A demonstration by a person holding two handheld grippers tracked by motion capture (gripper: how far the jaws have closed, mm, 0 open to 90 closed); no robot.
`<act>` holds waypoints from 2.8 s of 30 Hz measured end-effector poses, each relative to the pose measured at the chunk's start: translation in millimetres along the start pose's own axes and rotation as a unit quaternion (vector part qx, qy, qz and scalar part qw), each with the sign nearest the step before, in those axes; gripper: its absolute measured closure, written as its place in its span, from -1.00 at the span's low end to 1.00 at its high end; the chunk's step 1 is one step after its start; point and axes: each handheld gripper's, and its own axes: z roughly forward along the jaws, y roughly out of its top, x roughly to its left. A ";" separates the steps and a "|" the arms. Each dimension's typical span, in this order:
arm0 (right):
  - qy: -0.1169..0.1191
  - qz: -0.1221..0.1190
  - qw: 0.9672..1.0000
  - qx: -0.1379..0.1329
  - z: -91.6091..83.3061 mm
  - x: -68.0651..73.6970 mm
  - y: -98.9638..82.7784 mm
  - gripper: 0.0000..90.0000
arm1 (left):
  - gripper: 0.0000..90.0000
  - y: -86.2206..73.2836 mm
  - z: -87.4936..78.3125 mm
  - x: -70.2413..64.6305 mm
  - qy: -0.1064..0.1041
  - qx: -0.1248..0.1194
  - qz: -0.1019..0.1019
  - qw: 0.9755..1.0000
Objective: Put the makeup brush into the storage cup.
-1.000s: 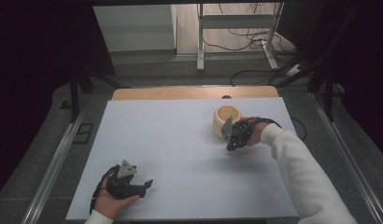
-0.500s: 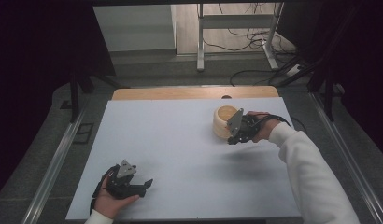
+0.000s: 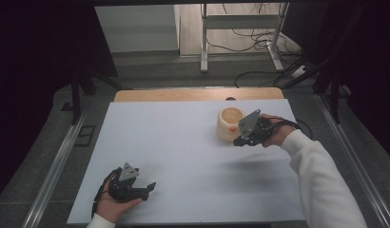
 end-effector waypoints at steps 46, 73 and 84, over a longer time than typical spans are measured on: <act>-0.130 0.172 0.956 -0.201 -9.8 49.4 -14.5 0.90 | -0.60 0.5 -0.7 -0.6 0.006 -0.001 0.001 1.000; -0.152 0.313 0.911 -0.221 -3.9 63.8 -20.4 0.90 | -0.60 0.3 -1.1 0.5 0.011 -0.001 0.003 1.000; -0.159 0.387 0.867 -0.270 -7.7 67.3 -22.8 0.90 | -0.60 0.2 -0.5 0.4 0.011 -0.002 0.000 1.000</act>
